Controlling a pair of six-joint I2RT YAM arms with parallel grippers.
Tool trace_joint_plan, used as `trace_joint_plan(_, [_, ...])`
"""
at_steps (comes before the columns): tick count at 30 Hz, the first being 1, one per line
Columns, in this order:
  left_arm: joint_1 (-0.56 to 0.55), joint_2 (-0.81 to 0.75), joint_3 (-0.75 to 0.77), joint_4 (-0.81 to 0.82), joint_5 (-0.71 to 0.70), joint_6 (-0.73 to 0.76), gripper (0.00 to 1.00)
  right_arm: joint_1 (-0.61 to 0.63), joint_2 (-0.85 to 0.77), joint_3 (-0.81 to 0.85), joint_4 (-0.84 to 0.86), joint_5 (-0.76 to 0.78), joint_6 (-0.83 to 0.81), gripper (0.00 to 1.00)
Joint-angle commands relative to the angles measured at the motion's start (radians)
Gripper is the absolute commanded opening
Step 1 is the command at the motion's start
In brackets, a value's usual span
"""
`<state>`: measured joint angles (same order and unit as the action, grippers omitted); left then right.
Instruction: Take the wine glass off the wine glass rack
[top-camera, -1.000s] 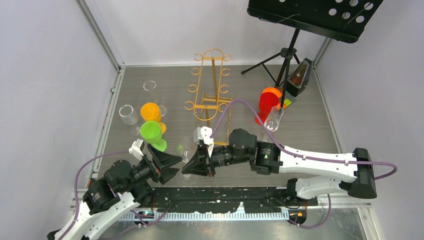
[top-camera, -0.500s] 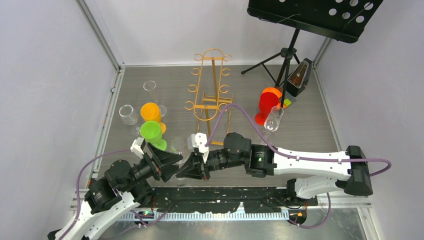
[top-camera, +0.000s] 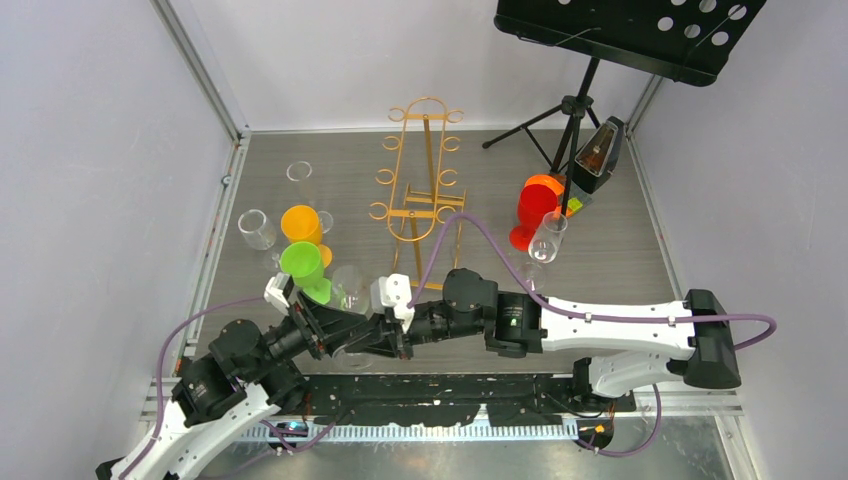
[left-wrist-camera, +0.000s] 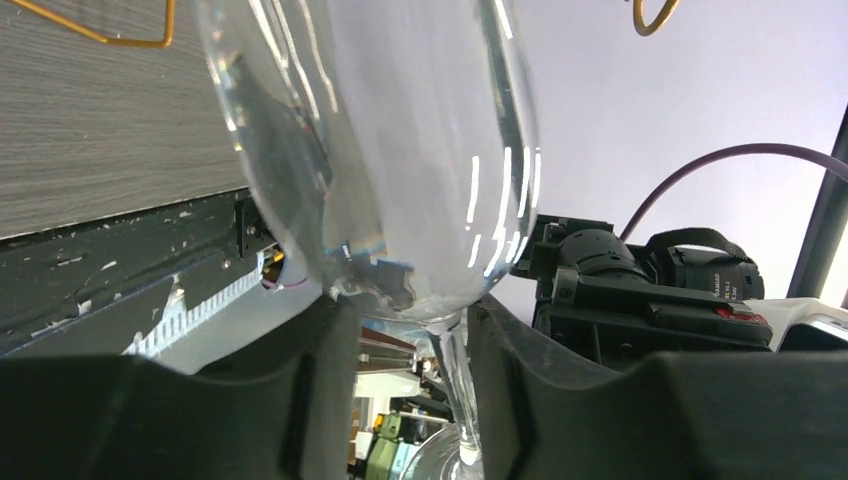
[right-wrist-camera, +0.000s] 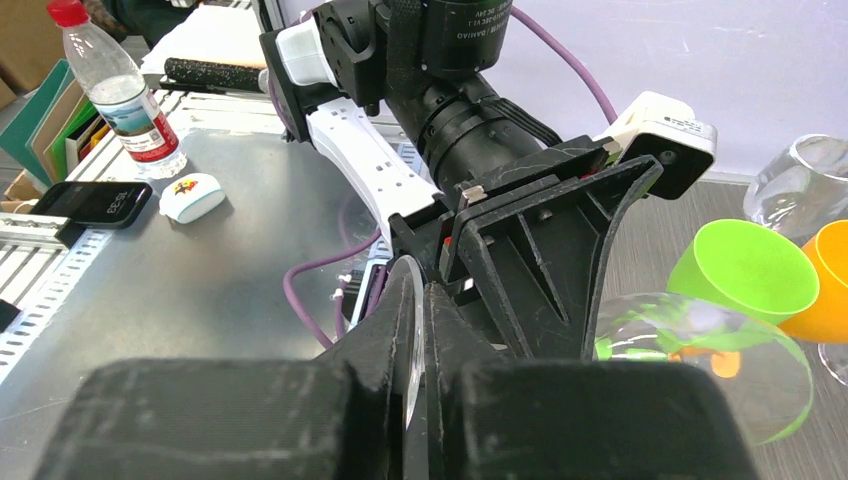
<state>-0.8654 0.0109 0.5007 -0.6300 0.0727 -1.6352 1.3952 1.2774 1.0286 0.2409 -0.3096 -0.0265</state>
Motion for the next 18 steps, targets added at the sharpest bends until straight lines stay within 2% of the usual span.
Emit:
trace_joint_plan(1, [0.003, -0.262, -0.006, 0.054, 0.008, 0.006, 0.38, 0.010, -0.001, 0.034, 0.116, 0.029, -0.063, 0.06])
trace_joint_plan(8, [0.002, -0.266, -0.006, 0.058, 0.007, 0.009, 0.17, 0.013, 0.006, 0.017, 0.111, 0.043, -0.081, 0.06])
trace_joint_plan(12, [0.002, -0.263, -0.003, 0.062, 0.010, 0.015, 0.01, 0.017, 0.008, 0.014, 0.089, 0.056, -0.090, 0.06])
trace_joint_plan(16, [0.002, -0.262, -0.006, 0.076, 0.016, 0.025, 0.00, 0.019, 0.001, 0.006, 0.078, 0.067, -0.089, 0.06])
trace_joint_plan(18, [0.001, -0.259, -0.014, 0.086, 0.022, 0.031, 0.00, 0.020, -0.006, 0.005, 0.061, 0.075, -0.088, 0.13])
